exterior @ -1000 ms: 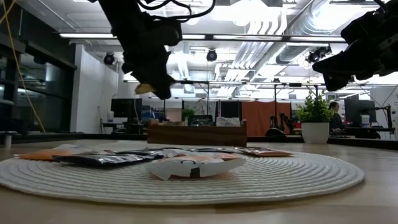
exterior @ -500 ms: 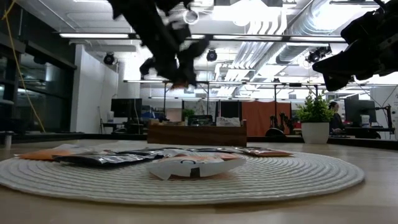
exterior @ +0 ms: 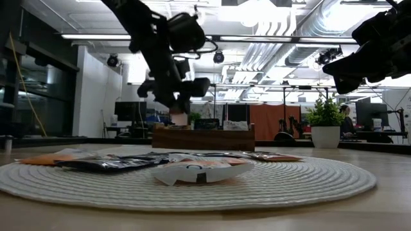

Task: Pick & Place Tea
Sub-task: Put the yellow tea bag into the left section of the wooden organizer

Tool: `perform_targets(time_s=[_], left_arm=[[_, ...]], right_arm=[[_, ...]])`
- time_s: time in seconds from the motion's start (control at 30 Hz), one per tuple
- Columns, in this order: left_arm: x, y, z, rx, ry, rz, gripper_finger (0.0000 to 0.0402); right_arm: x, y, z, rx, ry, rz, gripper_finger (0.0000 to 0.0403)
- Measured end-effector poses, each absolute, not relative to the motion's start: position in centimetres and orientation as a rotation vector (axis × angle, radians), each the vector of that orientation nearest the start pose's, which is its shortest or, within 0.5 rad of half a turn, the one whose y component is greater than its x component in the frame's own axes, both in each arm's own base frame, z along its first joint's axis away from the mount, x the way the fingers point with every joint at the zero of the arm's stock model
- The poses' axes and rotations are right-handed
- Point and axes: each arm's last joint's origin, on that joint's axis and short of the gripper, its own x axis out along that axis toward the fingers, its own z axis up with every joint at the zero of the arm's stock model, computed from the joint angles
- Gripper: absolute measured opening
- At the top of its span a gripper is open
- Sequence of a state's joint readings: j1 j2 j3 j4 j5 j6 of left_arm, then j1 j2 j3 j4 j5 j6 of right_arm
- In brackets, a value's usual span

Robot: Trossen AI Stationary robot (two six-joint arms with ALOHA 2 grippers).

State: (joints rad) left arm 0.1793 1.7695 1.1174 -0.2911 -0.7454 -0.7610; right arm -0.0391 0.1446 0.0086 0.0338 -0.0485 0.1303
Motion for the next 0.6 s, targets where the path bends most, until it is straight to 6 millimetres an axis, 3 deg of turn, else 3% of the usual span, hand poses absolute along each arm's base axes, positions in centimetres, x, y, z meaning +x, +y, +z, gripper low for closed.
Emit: perform_targets(time_s=[0.6], left_arm=[[34.3,10.0,18.8,-0.454,0.53,1.19,0.0117]], right_arm=[[10.6,-0.3,15.8,0.135,0.102,0.002,0.0012]])
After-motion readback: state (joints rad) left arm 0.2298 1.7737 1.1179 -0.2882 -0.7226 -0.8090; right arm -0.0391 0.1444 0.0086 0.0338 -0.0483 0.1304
